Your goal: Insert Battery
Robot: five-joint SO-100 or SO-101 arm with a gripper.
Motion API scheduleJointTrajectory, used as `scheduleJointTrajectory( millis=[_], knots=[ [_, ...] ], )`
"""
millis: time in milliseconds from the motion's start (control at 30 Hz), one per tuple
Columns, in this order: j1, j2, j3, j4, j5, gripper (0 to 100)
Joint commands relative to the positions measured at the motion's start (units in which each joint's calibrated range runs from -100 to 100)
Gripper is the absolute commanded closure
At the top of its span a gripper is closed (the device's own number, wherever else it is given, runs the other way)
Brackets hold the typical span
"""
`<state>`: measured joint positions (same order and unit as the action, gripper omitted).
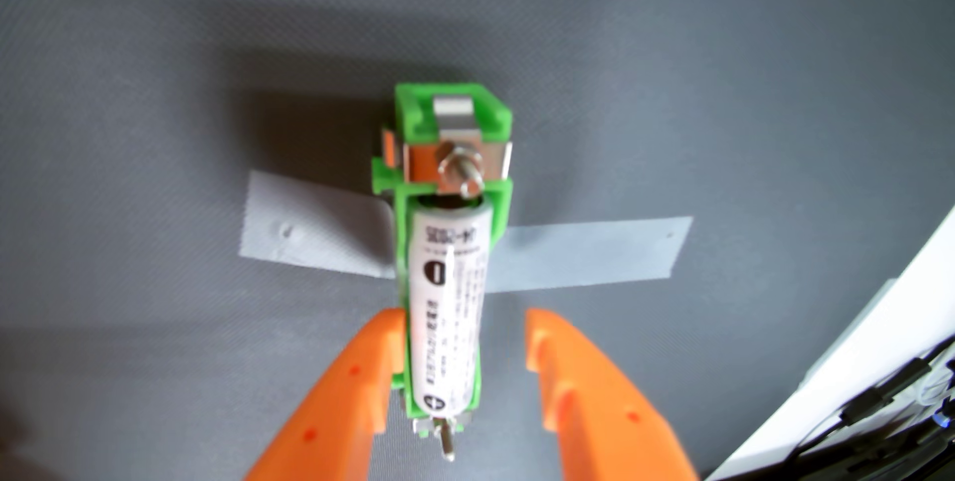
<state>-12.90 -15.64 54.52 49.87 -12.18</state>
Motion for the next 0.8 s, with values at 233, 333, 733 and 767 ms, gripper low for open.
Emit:
scheduleJointTrajectory(
  millis=[233,333,733,767],
  knots=[
    [-0.55,-1.74,-0.9,0.76,0.13,82],
    [-0.55,-1.74,-0.99,0.76,0.08,82],
    [-0.44,-1.66,-7.65,11.51,0.08,96],
    [-0.44,-1.57,-7.65,11.51,0.03,96]
  ],
)
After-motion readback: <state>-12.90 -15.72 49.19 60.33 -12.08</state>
